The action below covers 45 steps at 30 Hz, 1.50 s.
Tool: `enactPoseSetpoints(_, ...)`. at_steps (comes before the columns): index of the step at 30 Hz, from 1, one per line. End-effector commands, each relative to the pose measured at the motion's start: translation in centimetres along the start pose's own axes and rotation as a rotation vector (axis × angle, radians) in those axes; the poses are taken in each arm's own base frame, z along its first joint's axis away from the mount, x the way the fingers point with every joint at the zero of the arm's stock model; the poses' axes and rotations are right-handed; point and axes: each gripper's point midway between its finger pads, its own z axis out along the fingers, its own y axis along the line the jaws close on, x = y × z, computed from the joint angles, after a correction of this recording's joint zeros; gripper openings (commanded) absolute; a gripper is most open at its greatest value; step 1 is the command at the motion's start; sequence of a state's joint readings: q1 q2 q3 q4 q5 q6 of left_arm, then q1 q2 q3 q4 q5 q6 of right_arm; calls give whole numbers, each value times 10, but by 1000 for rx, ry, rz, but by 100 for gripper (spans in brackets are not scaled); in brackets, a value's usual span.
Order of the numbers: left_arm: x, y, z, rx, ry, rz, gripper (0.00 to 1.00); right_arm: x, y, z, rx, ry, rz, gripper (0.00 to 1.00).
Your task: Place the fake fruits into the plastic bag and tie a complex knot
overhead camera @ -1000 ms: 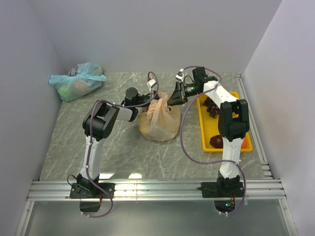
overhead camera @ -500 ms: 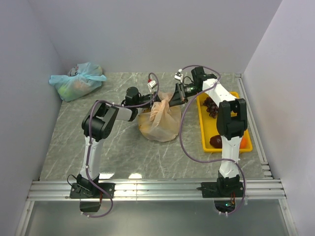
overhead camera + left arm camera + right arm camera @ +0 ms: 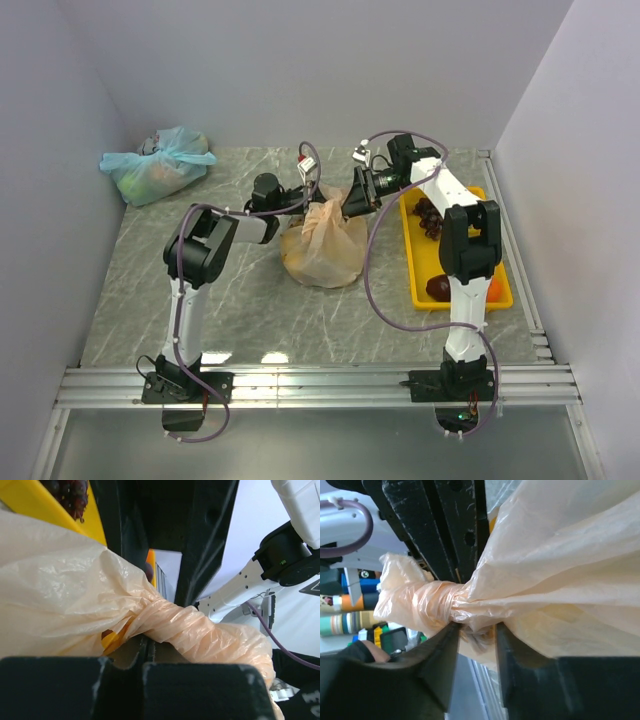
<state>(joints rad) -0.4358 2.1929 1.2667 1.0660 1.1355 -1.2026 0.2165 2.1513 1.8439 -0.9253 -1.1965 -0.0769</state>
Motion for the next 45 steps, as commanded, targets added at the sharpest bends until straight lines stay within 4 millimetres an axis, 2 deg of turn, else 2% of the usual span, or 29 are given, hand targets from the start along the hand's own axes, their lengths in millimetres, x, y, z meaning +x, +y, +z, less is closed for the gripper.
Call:
enactPoseSetpoints(1, -18, -21, 10, 77, -39, 90, 0, 8, 9, 10, -18, 45, -7, 48)
enactPoseSetpoints(3, -19, -20, 10, 81, -47, 99, 0, 9, 8, 10, -5, 46, -14, 48)
enactPoseSetpoints(5, -19, -22, 11, 87, -50, 96, 0, 13, 7, 11, -10, 53, -11, 43)
enactPoseSetpoints(9, -16, -24, 9, 91, -45, 102, 1, 14, 3, 11, -3, 55, -3, 11)
enactPoseSetpoints(13, -7, -25, 4, 85, -28, 114, 0, 7, 3, 8, -11, 35, 10, 0)
enactPoseSetpoints(16, 0, -22, -4, 62, -14, 118, 4, -1, 3, 0, -18, 10, 6, 0)
enactPoseSetpoints(17, 0, -25, -7, 59, -13, 121, 9, -2, 3, -1, -15, 7, 1, 0)
enactPoseSetpoints(18, 4, -23, -11, 50, -11, 118, 21, -3, 2, -3, -15, 1, -3, 0)
enactPoseSetpoints(20, 3, -23, -16, 31, -12, 118, 26, -4, 3, -4, -17, -3, -11, 0)
enactPoseSetpoints(23, 2, -20, -17, 16, -11, 139, 24, -6, 11, -4, -53, -3, -10, 0)
enactPoseSetpoints(24, -1, -21, -16, 22, -17, 142, 15, -4, 10, -2, -59, 5, 0, 0)
enactPoseSetpoints(27, -4, -24, -11, 57, -25, 135, 4, -5, 13, -2, -74, 10, -6, 0)
enactPoseSetpoints(29, -4, -23, -10, 71, -21, 123, 7, -5, 12, -3, -62, 5, -12, 0)
enactPoseSetpoints(30, -4, -25, -12, 74, -20, 122, 17, -5, 11, -3, -55, 3, -15, 0)
enactPoseSetpoints(31, -6, -23, -14, 62, -29, 117, 22, -4, 10, -3, -47, 2, -15, 0)
enactPoseSetpoints(32, -9, -27, -18, 51, -38, 122, 25, -5, 8, -3, -33, 1, -25, 0)
enactPoseSetpoints(34, -16, -17, -30, -18, -49, 93, 34, -8, 9, -6, -26, 0, -66, 0)
enactPoseSetpoints(35, -24, -27, -36, -42, -59, 119, 36, -5, 9, -8, -20, 10, -55, 0)
enactPoseSetpoints(36, -28, -20, -43, -91, -55, 196, 39, -7, 8, -9, -6, 7, -72, 0)
enactPoseSetpoints(37, -26, -4, -61, -189, -48, 91, 42, -8, 9, -10, 0, 8, -92, 0)
enactPoseSetpoints(38, -31, -14, -70, -230, -49, 121, 44, -8, 11, -12, 10, 7, -107, 0)
enactPoseSetpoints(39, -38, -14, -79, -262, -33, 242, 51, -8, 11, -14, 27, 6, -127, 0)
enactPoseSetpoints(40, -26, -6, -98, -343, 3, 134, 55, -8, 10, -15, 35, 6, -143, 0)
enactPoseSetpoints(41, -41, -19, -105, -368, 30, 300, 64, -8, 12, -16, 42, 5, -155, 0)
enactPoseSetpoints(42, -40, -22, -111, -389, 58, 329, 64, -7, 11, -16, 49, 10, -164, 0)
enactPoseSetpoints(43, -21, -23, -125, -430, 116, 230, 64, -8, 9, -18, 69, 12, -188, 0)
enactPoseSetpoints(44, -17, -29, -129, -444, 147, 250, 65, -6, 9, -18, 73, 18, -186, 0)
enactPoseSetpoints(45, -20, -30, -137, -472, 206, 386, 66, -5, 7, -19, 79, 21, -185, 0)
